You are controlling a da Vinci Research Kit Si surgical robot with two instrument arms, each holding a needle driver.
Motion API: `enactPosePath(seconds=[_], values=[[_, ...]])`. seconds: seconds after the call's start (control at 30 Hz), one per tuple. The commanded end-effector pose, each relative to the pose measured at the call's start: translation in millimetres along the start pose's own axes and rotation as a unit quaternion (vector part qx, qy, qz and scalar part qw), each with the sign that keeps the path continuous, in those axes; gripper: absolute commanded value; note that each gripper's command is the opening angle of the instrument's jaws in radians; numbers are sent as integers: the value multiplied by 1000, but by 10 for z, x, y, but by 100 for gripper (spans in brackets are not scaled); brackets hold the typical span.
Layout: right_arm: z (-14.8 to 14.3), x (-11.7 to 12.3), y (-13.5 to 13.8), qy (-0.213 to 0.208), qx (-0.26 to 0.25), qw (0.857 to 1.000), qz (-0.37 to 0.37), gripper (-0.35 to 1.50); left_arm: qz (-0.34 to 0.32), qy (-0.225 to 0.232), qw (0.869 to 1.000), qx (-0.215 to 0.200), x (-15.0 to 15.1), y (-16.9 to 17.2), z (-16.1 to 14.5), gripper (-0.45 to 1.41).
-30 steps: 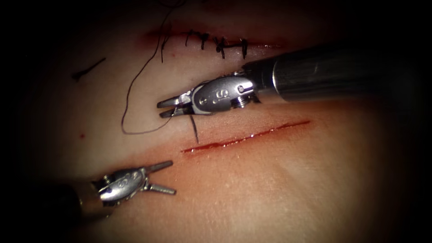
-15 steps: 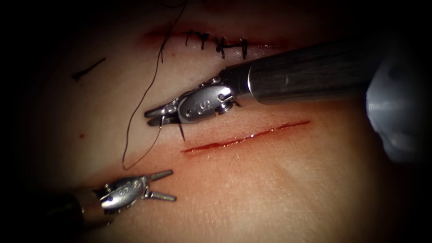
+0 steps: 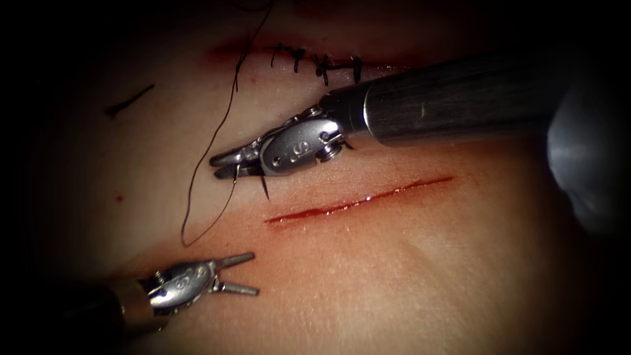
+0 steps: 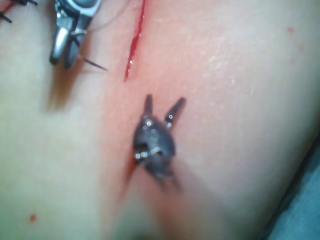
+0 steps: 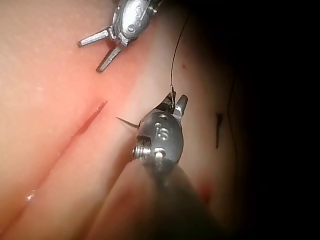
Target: Wound Closure
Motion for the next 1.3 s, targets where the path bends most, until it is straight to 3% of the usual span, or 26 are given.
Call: enactPosePath(seconds=[0.03,0.3,1.3], values=[[4,-4,-4,0,-1,1000,-1,-35,-3,1,1000,-1,-6,2,8,49],[-9,-2,-10,-4,3,1000,-2,-35,-3,-1,1000,-1,-7,1,8,46],[-6,-21,-14,-16,9,999,-35,-35,-1,-4,1000,-3,-10,4,7,41]])
